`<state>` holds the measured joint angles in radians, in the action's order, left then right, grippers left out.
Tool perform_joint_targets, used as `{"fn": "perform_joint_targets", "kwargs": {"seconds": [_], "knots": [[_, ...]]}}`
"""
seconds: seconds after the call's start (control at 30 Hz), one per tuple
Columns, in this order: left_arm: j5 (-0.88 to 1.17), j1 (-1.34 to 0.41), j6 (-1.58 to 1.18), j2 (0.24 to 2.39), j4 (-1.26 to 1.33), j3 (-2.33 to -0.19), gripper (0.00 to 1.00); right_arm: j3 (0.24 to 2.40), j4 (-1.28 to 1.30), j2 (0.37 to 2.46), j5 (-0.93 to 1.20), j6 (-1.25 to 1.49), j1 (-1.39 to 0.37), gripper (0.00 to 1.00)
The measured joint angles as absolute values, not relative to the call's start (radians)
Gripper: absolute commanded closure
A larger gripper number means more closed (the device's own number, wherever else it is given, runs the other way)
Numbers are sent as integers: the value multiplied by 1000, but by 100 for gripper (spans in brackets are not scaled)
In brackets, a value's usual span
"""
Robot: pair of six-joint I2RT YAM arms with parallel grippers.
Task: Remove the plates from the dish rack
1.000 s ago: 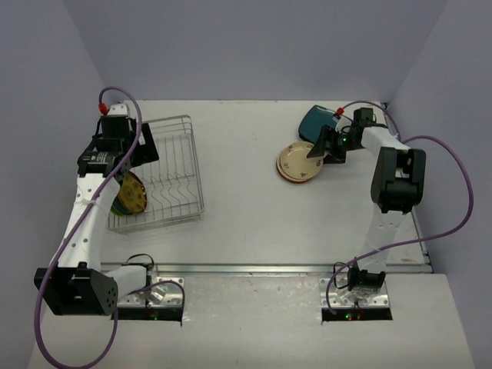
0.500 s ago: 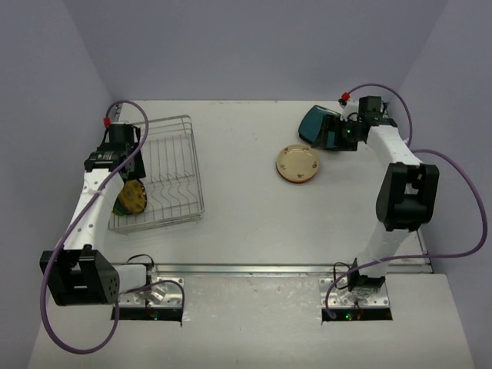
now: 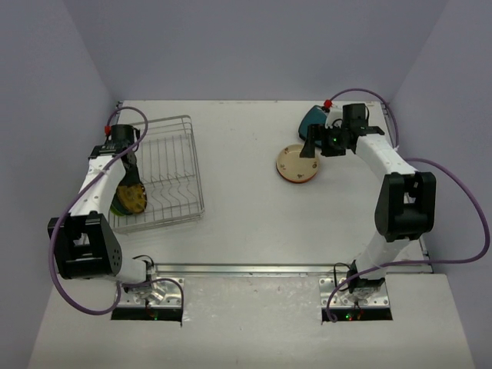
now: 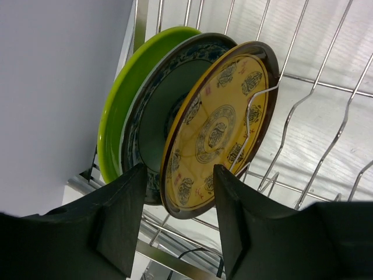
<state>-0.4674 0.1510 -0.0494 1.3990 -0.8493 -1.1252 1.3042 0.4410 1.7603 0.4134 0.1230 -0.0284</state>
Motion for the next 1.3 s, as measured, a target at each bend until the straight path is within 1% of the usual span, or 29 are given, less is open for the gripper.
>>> {"fn": "perform_joint_targets", "kwargs": {"seconds": [0.13,0.23,0.4,0.43,0.5,0.53,0.93,1.03,1.13,1.2,1.3], "knots": [[-462,163,-48,1418,-844,-1123,62,1302,432,1760,411,123,-28,1],[-452,163,-46,1423,-835,-1122,73,1302,427,1760,411,123,-28,1],[-450,166,-25,1421,-831,-1124,86,1302,426,1760,411,123,-28,1],[-450,166,-23,1420,-832,-1125,92,1302,427,1760,412,123,-28,1],[-447,168,-14,1416,-833,-1128,98,1302,427,1760,412,123,-28,1],[-442,169,-4,1414,-840,-1137,100,1302,427,1760,413,123,-28,1],[-426,155,130,1360,-857,-1341,100,1302,427,1749,461,141,-29,1],[-405,106,161,1320,-850,-1376,100,1300,419,1736,512,153,-31,1],[-394,6,182,1273,-831,-1385,100,1279,382,1710,577,167,-44,1],[-341,-53,181,1239,-825,-1385,100,1252,347,1687,633,190,-66,1],[-184,-101,161,1200,-822,-1385,100,1226,295,1661,712,225,-117,1]]}}
